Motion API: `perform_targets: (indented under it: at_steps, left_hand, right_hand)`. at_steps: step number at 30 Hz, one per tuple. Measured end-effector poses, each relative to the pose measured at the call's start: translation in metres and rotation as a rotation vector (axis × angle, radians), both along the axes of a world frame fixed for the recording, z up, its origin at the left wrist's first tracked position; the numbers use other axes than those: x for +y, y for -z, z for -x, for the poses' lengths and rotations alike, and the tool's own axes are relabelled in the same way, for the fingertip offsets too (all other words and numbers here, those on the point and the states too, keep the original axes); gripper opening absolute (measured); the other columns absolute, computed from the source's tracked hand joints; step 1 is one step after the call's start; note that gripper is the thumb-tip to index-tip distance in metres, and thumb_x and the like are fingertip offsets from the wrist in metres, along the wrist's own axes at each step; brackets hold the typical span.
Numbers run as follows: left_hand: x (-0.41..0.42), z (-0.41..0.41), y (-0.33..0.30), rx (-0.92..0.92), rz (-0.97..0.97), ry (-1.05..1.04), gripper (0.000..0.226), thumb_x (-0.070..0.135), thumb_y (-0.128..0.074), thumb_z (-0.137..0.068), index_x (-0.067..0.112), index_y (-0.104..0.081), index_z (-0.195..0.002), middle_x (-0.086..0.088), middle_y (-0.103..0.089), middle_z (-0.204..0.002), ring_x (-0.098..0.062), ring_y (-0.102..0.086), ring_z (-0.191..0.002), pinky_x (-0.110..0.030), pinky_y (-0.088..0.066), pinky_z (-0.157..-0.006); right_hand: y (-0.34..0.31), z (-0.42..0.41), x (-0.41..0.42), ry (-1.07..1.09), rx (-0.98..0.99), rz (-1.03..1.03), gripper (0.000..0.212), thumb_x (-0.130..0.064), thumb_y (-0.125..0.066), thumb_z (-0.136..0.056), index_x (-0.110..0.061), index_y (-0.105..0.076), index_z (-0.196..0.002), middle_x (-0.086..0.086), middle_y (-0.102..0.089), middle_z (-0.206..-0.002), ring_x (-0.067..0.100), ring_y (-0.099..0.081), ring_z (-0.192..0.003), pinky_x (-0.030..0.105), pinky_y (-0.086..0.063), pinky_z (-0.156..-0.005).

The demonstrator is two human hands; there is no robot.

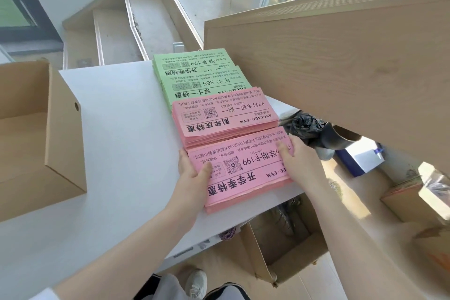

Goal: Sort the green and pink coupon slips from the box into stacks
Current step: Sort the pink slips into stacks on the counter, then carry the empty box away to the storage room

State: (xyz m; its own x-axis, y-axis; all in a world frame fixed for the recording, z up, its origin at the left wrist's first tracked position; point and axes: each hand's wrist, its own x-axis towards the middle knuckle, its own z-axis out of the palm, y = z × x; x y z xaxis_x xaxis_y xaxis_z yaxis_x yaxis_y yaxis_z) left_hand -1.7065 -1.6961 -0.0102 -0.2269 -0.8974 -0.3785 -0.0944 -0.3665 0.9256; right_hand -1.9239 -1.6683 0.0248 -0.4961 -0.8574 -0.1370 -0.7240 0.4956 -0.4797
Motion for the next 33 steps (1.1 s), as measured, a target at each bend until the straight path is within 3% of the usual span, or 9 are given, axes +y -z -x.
perform_targets:
  at_steps: [5,9,13,17,20,24,26,29,33]
  left_hand:
    - [0.006,-0.02,-0.02,0.042,0.049,-0.006,0.069,0.038,-0.045,-0.095,0.033,-0.001,-0.147,0.02,-0.003,-0.153,-0.001,-0.005,-0.141,-0.035,-0.009,-0.118]
    - [0.008,-0.05,-0.043,-0.012,0.233,-0.011,0.048,0.019,-0.045,-0.096,0.032,-0.029,-0.14,0.017,-0.024,-0.147,0.001,-0.022,-0.135,-0.028,-0.019,-0.114]
    - [0.004,-0.092,-0.069,0.027,0.325,-0.023,0.031,0.013,-0.052,-0.092,0.03,-0.056,-0.118,0.017,-0.065,-0.109,-0.003,-0.057,-0.109,-0.022,-0.043,-0.095]
    - [-0.004,-0.146,-0.096,-0.027,0.432,-0.061,0.035,0.024,-0.049,-0.08,0.027,-0.058,-0.114,0.018,-0.066,-0.106,-0.006,-0.063,-0.1,-0.027,-0.047,-0.089]
    - [-0.017,-0.197,-0.108,-0.122,0.524,-0.111,0.027,0.012,-0.053,-0.089,0.02,-0.058,-0.114,0.007,-0.066,-0.106,0.003,-0.063,-0.082,-0.015,-0.046,-0.074]
    - [-0.031,-0.271,-0.113,-0.466,0.644,-0.125,0.025,0.012,-0.05,-0.091,0.023,-0.06,-0.111,0.01,-0.062,-0.098,0.009,-0.054,-0.066,-0.003,-0.038,-0.055]
    - [-0.038,-0.304,-0.113,-0.578,0.719,-0.064,0.025,0.008,-0.051,-0.09,0.018,-0.06,-0.11,0.006,-0.059,-0.107,0.003,-0.053,-0.083,0.002,-0.034,-0.066]
    - [-0.044,-0.346,-0.106,-0.673,0.757,0.028,0.026,0.007,-0.051,-0.089,0.017,-0.059,-0.111,0.005,-0.052,-0.116,-0.008,-0.052,-0.092,-0.002,-0.031,-0.072]
    - [-0.045,-0.383,-0.101,-0.748,0.819,0.102,0.029,0.009,-0.051,-0.09,0.015,-0.056,-0.118,0.007,-0.05,-0.125,-0.017,-0.052,-0.112,-0.016,-0.034,-0.087]
  right_hand:
    - [-0.031,-0.025,0.004,-0.016,0.274,0.242,0.045,-0.035,-0.045,-0.095,-0.009,-0.045,-0.131,0.01,-0.057,-0.125,0.027,-0.05,-0.116,0.038,-0.039,-0.093]
    - [-0.05,-0.091,-0.018,-0.299,-0.122,0.38,0.028,-0.026,-0.05,-0.094,-0.013,-0.057,-0.118,-0.001,-0.062,-0.117,0.013,-0.054,-0.107,0.031,-0.043,-0.094]
    - [-0.051,-0.158,-0.063,-0.445,-0.308,0.273,0.029,-0.024,-0.051,-0.094,-0.009,-0.057,-0.118,0.0,-0.062,-0.11,0.011,-0.055,-0.097,0.025,-0.042,-0.089]
    - [-0.045,-0.217,-0.095,-0.423,-0.504,0.112,0.046,-0.041,-0.049,-0.091,-0.01,-0.052,-0.125,0.001,-0.06,-0.117,0.019,-0.057,-0.108,0.036,-0.044,-0.093]
    - [-0.043,-0.26,-0.098,-0.393,-0.555,0.043,0.061,-0.054,-0.052,-0.082,-0.012,-0.052,-0.125,0.003,-0.057,-0.125,0.022,-0.057,-0.111,0.043,-0.046,-0.097]
    - [-0.041,-0.307,-0.099,-0.306,-0.6,0.028,0.04,-0.037,-0.054,-0.085,-0.011,-0.053,-0.116,0.007,-0.06,-0.11,0.02,-0.063,-0.081,0.033,-0.052,-0.074]
    - [-0.043,-0.322,-0.099,-0.237,-0.566,0.084,0.026,-0.031,-0.051,-0.087,-0.01,-0.058,-0.102,0.007,-0.062,-0.095,0.02,-0.058,-0.066,0.032,-0.049,-0.065]
    - [-0.047,-0.341,-0.097,-0.237,-0.309,0.101,0.028,-0.033,-0.057,-0.082,-0.012,-0.06,-0.101,0.006,-0.064,-0.097,0.024,-0.061,-0.084,0.037,-0.053,-0.076]
    - [-0.055,-0.358,-0.088,-0.19,0.062,-0.009,0.016,-0.01,-0.046,-0.079,-0.012,-0.052,-0.093,0.011,-0.061,-0.104,0.03,-0.057,-0.095,0.031,-0.04,-0.067]
